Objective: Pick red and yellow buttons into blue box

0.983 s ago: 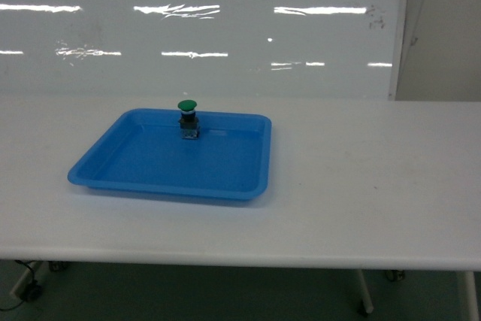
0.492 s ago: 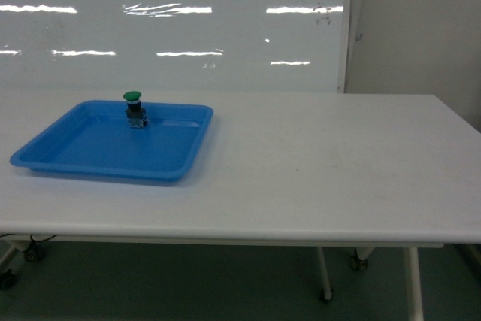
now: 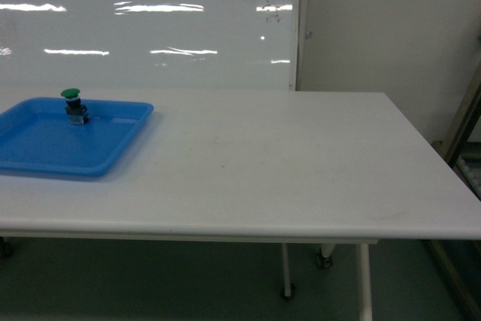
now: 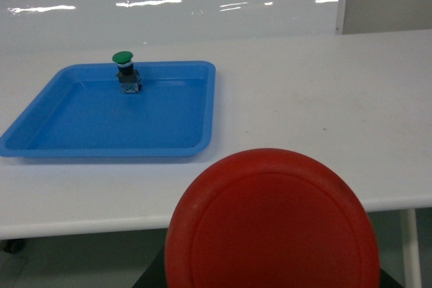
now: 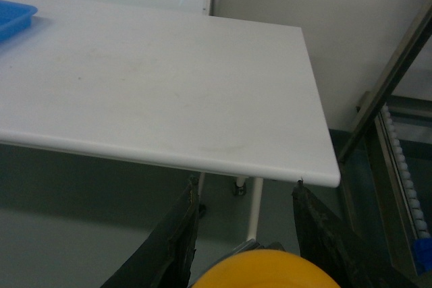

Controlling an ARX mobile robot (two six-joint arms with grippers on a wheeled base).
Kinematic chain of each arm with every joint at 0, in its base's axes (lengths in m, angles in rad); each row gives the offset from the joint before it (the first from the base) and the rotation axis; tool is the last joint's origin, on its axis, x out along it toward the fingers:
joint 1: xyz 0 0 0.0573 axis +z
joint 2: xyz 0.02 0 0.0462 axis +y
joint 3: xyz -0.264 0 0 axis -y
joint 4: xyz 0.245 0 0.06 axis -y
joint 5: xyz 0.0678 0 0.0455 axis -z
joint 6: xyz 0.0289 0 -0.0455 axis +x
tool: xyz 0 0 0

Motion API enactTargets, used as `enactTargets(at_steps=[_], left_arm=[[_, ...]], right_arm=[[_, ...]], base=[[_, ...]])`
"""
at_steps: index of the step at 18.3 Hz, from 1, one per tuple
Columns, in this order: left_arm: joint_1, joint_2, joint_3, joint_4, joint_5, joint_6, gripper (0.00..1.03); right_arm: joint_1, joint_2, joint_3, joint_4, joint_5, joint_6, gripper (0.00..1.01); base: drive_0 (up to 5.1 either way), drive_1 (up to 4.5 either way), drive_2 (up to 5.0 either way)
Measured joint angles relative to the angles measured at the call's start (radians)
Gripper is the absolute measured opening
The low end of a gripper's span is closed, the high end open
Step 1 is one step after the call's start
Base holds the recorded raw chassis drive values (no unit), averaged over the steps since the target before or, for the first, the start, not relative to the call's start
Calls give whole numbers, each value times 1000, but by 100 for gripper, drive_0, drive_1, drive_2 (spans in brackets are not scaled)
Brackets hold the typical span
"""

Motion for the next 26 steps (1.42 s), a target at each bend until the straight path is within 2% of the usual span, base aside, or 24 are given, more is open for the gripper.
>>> enactTargets(at_steps=[11, 26], left_arm=[[0, 2, 0, 2, 0, 0, 24], [-1, 2, 0, 0, 0, 0, 24]], right_arm=[[-1, 1, 0, 0, 0, 0, 37], [0, 1, 0, 0, 0, 0, 37]], base=[[499, -243, -243], [461, -381, -96]])
